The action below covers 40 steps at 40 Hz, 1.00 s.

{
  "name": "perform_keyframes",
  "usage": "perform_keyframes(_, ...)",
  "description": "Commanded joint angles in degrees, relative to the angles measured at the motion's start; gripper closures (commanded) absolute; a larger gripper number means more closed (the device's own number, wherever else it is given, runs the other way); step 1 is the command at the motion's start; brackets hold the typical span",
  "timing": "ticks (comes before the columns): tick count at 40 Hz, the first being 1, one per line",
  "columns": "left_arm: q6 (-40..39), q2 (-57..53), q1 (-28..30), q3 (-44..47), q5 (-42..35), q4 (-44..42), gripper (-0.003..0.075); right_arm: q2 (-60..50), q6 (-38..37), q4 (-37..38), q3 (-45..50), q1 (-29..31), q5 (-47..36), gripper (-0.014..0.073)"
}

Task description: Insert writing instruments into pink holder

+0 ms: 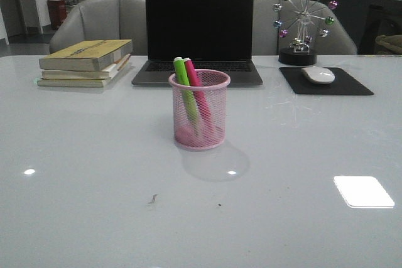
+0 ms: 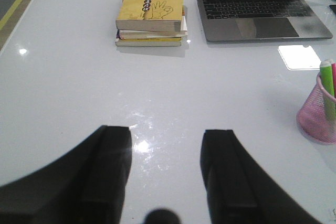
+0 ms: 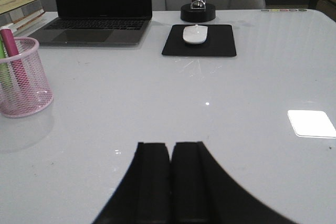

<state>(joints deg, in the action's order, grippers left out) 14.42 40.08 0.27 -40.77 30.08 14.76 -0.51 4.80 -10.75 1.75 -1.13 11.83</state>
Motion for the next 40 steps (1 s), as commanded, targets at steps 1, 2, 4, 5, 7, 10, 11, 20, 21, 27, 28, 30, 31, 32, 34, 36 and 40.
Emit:
perform_keyframes(1, -0.1, -0.3, -0.5, -1.6, -4.1, 0.6, 0.0346, -1.2, 0.1, -0.2, 0.0, 0.0, -4.5, 0.0573)
perform_keyframes(2, -0.1, -0.3, -0.5, -1.6, -4.1, 0.6, 0.0346, -1.2, 0.1, -0.2, 0.0, 0.0, -4.5, 0.0573)
perform_keyframes(4, -0.1, -0.3, -0.5, -1.6, -4.1, 0.6, 0.0346, -1.2, 0.1, -0.2, 0.0, 0.0, -4.5, 0.0573)
perform_keyframes(5, -0.1, -0.3, -0.5, -1.6, -4.1, 0.6, 0.0346, -1.2, 0.1, -0.2, 0.0, 0.0, -4.5, 0.0573)
perform_keyframes(7, -0.1, -0.3, -0.5, -1.6, -4.1, 0.6, 0.0346, -1.2, 0.1, -0.2, 0.0, 0.0, -4.5, 0.0573)
perform_keyframes(10, -0.1, -0.3, -0.6, -1.6, -4.1, 0.6, 0.0346, -1.2, 0.1, -0.2, 0.0, 0.0, -4.5, 0.0573)
perform_keyframes(11, -0.1, -0.3, -0.6, -1.6, -4.1, 0.6, 0.0346, -1.2, 0.1, -0.2, 0.0, 0.0, -4.5, 0.0573)
perform_keyframes(20, -0.1, -0.4, -0.6, -1.6, -5.9, 0.1, 0.0347, -1.2, 0.1, -0.2, 0.0, 0.0, -4.5, 0.0573)
perform_keyframes(21, -0.1, -0.4, -0.6, -1.6, -5.9, -0.2, 0.035, -1.2, 0.1, -0.2, 0.0, 0.0, -4.5, 0.0573)
perform_keyframes(27, -0.1, -1.9, -0.6, -1.6, -8.5, -0.4, 0.0451, -1.2, 0.1, -0.2, 0.0, 0.0, -4.5, 0.0573)
perform_keyframes(28, -0.1, -2.3, -0.6, -1.6, -9.0, -0.4, 0.0473, -1.2, 0.1, -0.2, 0.0, 0.0, -4.5, 0.0573)
perform_keyframes(30, -0.1, -3.5, -0.6, -1.6, -9.8, -0.4, 0.0524, -1.2, 0.1, -0.2, 0.0, 0.0, -4.5, 0.0573)
perform_keyframes(31, -0.1, -4.0, -0.6, -1.6, -10.1, -0.6, 0.0554, -1.2, 0.1, -0.2, 0.0, 0.0, -4.5, 0.0573)
perform_keyframes(32, -0.1, -4.6, -0.6, -1.6, -10.4, -1.2, 0.0585, -1.2, 0.1, -0.2, 0.0, 0.0, -4.5, 0.0573)
perform_keyframes(34, -0.1, -5.7, -0.6, -1.6, -11.0, -1.9, 0.0635, -1.2, 0.1, -0.2, 0.0, 0.0, -4.5, 0.0573)
perform_keyframes(36, -0.1, -6.8, -0.6, -1.6, -11.7, -3.0, 0.0622, -1.2, 0.1, -0.2, 0.0, 0.0, -4.5, 0.0573)
perform_keyframes(40, -0.1, -8.9, -0.6, -1.6, -12.3, -5.5, 0.0621, -1.2, 0.1, -0.2, 0.0, 0.0, -4.5, 0.0573)
